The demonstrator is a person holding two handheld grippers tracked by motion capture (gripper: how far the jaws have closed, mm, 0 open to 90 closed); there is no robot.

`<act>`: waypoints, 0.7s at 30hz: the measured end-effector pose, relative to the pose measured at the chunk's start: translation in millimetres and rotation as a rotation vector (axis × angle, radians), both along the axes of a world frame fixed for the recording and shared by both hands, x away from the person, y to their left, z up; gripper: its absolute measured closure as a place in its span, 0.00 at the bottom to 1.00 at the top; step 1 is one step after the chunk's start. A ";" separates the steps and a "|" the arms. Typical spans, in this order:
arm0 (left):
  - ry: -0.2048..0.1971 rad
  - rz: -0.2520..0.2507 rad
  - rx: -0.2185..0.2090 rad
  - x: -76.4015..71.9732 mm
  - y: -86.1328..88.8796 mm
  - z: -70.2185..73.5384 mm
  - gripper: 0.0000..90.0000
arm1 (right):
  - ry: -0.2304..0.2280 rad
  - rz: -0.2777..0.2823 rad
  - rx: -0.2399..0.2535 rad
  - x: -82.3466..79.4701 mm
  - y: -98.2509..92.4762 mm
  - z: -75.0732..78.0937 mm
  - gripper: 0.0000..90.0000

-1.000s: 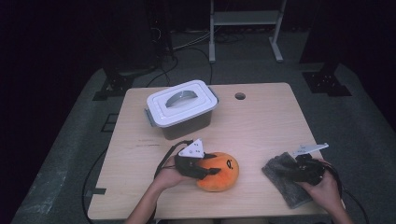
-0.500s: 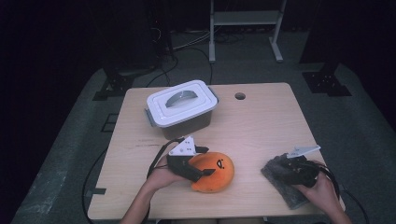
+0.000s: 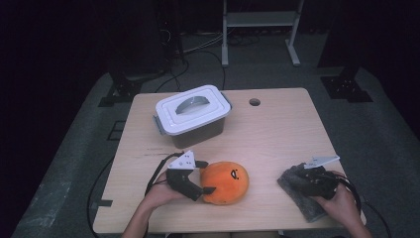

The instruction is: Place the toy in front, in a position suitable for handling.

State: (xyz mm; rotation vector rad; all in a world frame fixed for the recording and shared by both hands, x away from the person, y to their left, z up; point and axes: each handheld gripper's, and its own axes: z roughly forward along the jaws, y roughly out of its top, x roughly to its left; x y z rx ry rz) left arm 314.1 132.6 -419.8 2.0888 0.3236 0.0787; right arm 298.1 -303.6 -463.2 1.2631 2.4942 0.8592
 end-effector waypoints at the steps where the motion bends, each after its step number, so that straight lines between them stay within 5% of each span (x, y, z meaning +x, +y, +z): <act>1: 0.003 -0.004 0.000 0.5 0.8 -1.3 0.12 | -0.009 -0.001 -0.001 -0.4 0.0 -0.4 0.53; 13: 0.009 0.007 -0.018 2.3 -2.2 -8.3 0.35 | -0.027 -0.024 -0.012 -3.4 0.4 -0.3 0.71; 21: -0.034 -0.001 -0.018 -0.8 -17.3 -8.2 0.35 | 0.043 -0.014 0.058 1.7 -6.4 1.0 0.83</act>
